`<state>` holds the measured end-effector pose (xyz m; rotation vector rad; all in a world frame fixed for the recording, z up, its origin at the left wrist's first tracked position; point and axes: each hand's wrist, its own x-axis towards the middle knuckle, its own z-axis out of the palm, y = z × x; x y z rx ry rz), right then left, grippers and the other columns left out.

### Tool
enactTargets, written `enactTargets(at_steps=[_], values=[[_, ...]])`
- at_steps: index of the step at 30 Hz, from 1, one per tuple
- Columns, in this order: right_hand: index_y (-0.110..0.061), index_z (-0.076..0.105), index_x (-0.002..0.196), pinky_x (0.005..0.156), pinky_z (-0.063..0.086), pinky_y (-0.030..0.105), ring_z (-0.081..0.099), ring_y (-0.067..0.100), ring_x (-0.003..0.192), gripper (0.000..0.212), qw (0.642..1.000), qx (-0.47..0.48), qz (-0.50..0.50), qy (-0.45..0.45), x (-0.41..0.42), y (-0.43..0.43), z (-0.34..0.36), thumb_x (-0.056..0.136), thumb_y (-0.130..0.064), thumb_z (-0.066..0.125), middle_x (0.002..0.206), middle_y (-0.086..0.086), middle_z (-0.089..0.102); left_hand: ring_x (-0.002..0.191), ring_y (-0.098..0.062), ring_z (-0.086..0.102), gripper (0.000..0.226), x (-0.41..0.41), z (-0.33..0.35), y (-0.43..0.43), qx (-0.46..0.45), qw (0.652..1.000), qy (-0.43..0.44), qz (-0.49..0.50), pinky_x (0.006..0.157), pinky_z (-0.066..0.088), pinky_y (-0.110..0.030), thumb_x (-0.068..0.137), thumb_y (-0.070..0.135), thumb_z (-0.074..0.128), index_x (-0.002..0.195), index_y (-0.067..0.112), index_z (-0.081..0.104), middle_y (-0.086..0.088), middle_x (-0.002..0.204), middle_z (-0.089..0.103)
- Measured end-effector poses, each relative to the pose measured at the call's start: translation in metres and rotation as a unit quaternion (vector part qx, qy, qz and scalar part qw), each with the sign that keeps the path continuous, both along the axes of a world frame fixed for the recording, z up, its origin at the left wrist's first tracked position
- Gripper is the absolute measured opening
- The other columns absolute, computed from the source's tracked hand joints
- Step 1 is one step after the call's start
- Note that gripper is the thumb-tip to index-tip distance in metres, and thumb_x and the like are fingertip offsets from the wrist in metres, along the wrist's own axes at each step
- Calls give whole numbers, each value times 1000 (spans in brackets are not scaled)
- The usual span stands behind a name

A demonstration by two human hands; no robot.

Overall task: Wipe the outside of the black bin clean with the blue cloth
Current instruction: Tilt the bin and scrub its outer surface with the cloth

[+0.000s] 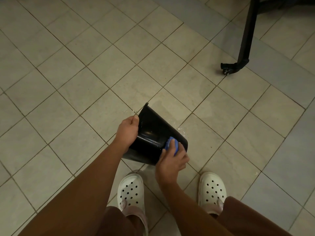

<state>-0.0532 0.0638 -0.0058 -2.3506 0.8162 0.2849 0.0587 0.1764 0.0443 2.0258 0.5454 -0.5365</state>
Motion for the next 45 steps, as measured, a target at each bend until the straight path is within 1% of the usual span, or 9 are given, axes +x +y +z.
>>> enactTargets(at_steps=[8,12,17,22,26,30,33,39,45], values=[[-26,36,136,102,28,46,28,26,122,52,992,-40,116,-29,61,-25,3,88,-28,55,135,7,34,81,-21,58,35,0,5,-4,-27,999,5,42,68,44,-31,103,30,35,99,7,61,-15,92,63],[-26,38,135,100,29,44,29,24,122,40,997,-15,47,-60,33,-54,-12,95,-31,41,135,8,36,83,-23,57,38,2,5,-4,-14,999,0,33,75,45,-34,103,32,35,99,5,61,-18,95,63],[-19,34,137,102,28,47,24,31,127,50,976,-73,178,-99,-21,-46,-26,91,-40,35,141,10,26,84,-23,56,38,4,7,-2,-26,999,27,27,73,43,-33,104,33,35,101,5,61,-16,93,61],[-21,36,136,95,36,54,25,36,125,75,939,-108,287,-155,-6,-24,-21,72,-23,77,139,12,29,86,-25,61,34,2,9,-1,-55,997,46,39,69,44,-34,103,33,35,101,11,62,-13,95,64],[-23,41,135,96,36,53,28,34,124,76,924,-96,322,-182,19,-5,-9,70,-23,79,136,11,32,85,-24,63,36,-1,9,1,-66,996,31,55,76,48,-34,105,31,35,88,18,64,-9,89,66],[-26,42,134,94,38,52,34,31,119,57,926,-42,324,-192,56,4,4,82,-22,65,132,11,41,85,-22,64,36,-4,11,3,-72,994,29,73,73,48,-32,106,31,35,89,21,65,-8,89,67],[-26,40,136,95,37,47,36,28,115,49,958,-17,252,-133,88,-3,7,89,-25,55,132,11,41,85,-23,64,36,-3,13,1,-80,993,27,85,71,47,-32,105,31,35,89,19,65,-9,89,67],[-28,30,140,104,29,49,24,29,126,60,994,-31,103,-36,59,2,11,87,-21,57,141,9,27,87,-25,61,32,-1,12,-4,-67,994,52,67,63,40,-30,104,31,36,98,13,61,-10,93,63],[-23,36,136,90,45,58,25,34,125,87,961,-37,223,-162,3,5,-3,64,-13,83,139,11,25,72,-14,56,33,1,15,-7,-61,996,50,46,60,39,-24,104,27,36,101,6,62,-6,82,61]])
